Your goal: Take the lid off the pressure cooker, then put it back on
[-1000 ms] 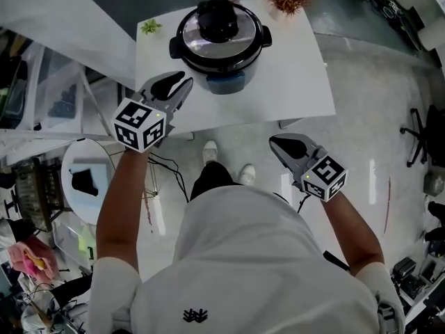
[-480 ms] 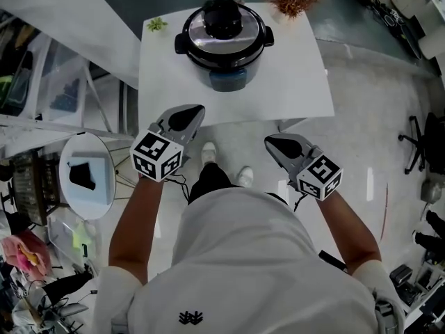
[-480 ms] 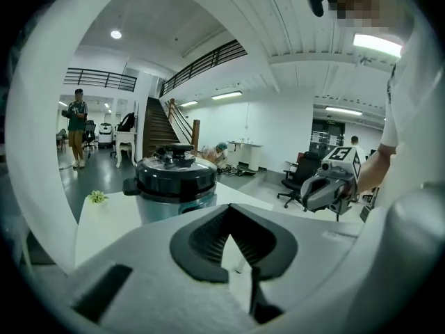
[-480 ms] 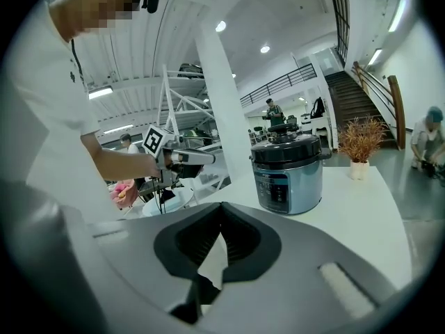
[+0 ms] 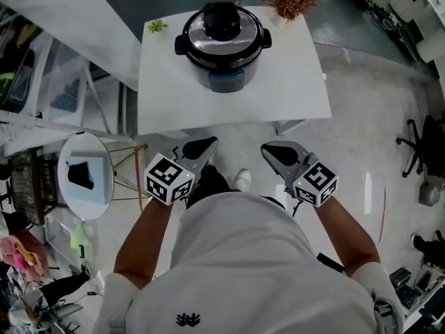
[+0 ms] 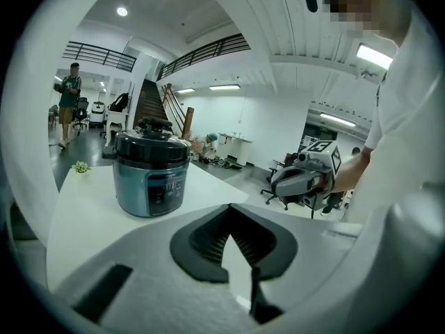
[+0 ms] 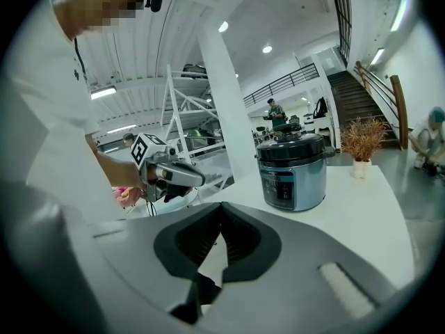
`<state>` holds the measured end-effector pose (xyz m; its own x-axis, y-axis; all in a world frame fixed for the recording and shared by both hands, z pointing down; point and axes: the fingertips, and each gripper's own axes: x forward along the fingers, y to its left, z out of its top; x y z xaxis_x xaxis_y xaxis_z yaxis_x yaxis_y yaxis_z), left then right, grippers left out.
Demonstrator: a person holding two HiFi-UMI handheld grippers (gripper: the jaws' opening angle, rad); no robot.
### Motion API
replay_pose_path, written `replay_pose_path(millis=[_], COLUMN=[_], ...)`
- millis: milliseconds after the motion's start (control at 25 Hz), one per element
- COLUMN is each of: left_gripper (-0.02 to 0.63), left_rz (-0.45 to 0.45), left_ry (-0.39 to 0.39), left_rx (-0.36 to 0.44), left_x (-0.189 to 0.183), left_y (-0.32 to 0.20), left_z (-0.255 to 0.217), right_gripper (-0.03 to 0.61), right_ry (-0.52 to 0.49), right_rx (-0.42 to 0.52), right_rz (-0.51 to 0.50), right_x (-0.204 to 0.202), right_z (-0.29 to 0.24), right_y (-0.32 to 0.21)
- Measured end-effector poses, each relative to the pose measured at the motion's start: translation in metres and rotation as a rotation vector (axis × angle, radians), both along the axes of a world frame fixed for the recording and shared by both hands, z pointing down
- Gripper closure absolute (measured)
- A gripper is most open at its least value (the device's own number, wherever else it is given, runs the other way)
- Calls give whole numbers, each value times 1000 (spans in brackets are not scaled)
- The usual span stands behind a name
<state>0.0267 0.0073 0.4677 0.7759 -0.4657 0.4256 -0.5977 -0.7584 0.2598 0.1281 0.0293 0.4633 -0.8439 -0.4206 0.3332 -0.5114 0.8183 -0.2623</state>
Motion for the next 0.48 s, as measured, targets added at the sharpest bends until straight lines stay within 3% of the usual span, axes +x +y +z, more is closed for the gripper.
replay_pose_path(millis=[480], left_gripper=[606], left_rz=[46], left_ry=[-25], left_rx=[-12], left_x=[15], left_y=[27], left_z=[5], right_gripper=[566], right_ry=[-1], right_rx=[13], right_rz=[-9], right_x=[-3], right_z=[-7], right_y=[6])
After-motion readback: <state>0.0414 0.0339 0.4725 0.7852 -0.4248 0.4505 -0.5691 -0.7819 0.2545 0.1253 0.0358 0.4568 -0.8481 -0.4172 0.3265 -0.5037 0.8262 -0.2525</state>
